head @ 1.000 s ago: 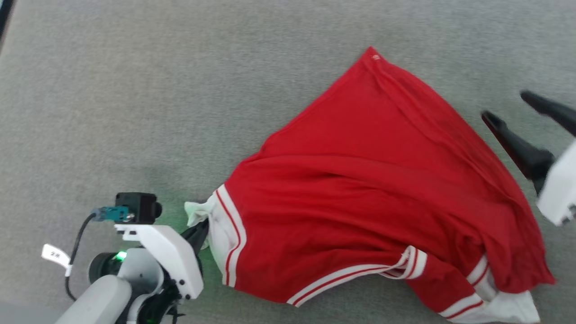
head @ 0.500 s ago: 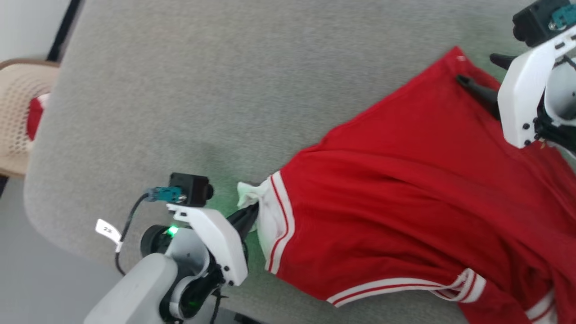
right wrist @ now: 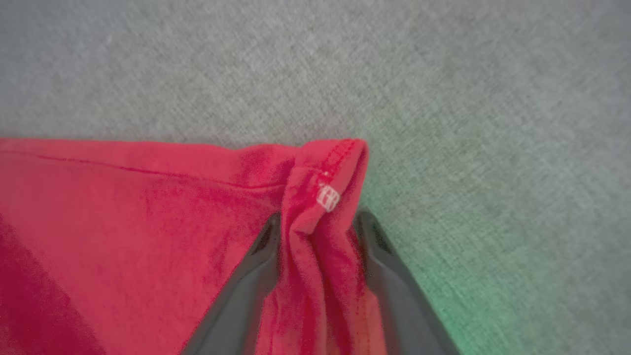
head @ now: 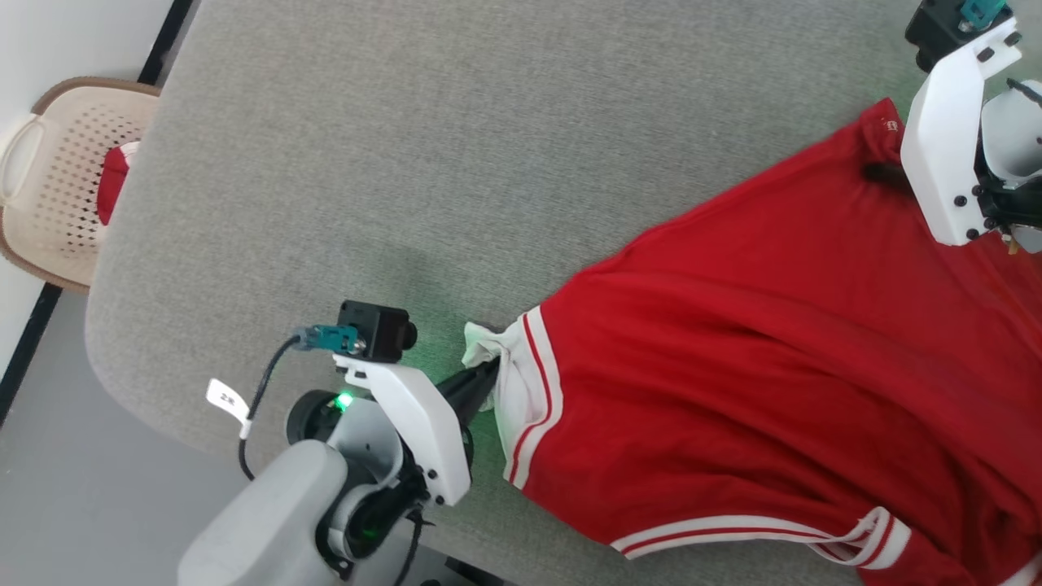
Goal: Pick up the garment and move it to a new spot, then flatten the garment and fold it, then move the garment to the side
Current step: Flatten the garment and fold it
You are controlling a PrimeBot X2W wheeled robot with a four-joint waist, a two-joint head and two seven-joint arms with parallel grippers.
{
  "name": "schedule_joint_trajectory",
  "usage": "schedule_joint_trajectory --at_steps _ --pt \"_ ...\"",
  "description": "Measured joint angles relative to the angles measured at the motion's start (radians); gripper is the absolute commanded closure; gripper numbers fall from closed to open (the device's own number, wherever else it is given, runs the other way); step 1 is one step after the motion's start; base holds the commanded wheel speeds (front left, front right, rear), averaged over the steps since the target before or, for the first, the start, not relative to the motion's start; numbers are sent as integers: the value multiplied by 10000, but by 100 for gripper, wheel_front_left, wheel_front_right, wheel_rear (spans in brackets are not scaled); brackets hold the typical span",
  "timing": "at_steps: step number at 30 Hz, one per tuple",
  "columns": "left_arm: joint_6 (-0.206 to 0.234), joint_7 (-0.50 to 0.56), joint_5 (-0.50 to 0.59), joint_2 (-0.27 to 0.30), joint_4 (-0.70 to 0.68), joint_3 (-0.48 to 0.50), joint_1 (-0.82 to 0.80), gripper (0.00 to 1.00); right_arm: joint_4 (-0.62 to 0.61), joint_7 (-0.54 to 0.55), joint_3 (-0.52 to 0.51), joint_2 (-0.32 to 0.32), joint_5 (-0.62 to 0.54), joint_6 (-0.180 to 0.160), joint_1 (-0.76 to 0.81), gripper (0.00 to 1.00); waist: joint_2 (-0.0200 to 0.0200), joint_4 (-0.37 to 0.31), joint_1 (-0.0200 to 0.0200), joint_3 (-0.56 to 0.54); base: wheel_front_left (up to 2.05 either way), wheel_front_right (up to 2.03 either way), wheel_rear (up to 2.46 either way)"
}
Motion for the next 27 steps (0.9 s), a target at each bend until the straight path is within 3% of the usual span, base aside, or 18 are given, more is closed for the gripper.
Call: schedule_joint_trajectory --at_steps 7,20,27 --pt "100 207 -161 391 19 309 -336 100 146 -493 148 -17 546 25 -223 100 0 -390 0 -137 0 0 0" --pt "1214 2140 349 2993 -1354 1467 -2798 100 -1009 -2282 -330 -807 800 13 -734 100 0 -1786 1 -910 0 0 0" --pt "991 3187 771 3726 -1741 1634 -4768 100 -1519 -2830 -886 -968 805 13 -857 100 -1 -2538 1 -1577 0 0 0"
